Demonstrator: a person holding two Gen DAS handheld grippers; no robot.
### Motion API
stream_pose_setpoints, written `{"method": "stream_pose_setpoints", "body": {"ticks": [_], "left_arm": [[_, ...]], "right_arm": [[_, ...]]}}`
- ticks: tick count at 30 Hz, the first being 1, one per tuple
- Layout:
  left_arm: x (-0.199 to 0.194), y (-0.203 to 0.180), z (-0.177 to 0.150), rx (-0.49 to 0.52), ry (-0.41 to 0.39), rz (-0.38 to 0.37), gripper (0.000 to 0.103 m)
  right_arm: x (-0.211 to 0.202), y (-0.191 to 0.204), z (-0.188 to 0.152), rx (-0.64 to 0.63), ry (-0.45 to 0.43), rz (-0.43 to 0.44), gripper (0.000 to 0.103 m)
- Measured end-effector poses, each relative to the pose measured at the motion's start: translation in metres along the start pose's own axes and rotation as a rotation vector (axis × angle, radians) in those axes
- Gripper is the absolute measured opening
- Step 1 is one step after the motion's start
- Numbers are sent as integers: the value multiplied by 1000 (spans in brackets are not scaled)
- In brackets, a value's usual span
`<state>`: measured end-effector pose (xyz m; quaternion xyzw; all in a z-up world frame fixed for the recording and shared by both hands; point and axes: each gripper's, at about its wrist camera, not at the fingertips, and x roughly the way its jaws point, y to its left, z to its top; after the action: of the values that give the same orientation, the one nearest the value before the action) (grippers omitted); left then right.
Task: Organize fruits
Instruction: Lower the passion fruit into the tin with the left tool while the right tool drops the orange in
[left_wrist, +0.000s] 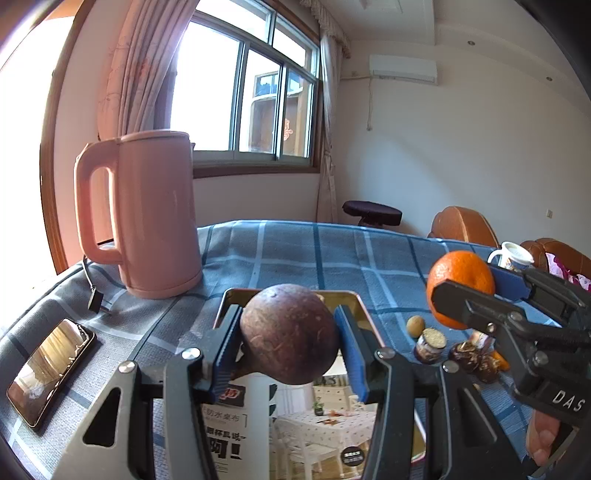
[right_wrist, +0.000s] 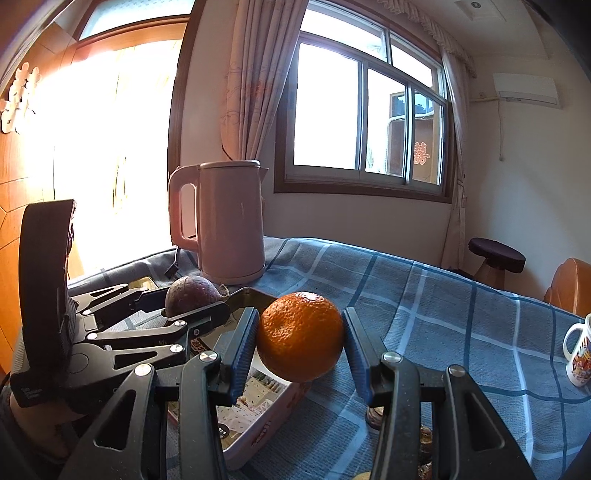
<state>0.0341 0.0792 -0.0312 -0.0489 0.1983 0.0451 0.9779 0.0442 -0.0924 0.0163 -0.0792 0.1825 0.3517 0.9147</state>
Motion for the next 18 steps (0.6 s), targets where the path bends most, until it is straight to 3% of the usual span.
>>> {"method": "stream_pose_setpoints", "body": {"ticks": [18], "left_arm": [[17,15,-4,-14,87,32,52]], "right_arm": [[43,17,-1,-23,64,35,48]]}}
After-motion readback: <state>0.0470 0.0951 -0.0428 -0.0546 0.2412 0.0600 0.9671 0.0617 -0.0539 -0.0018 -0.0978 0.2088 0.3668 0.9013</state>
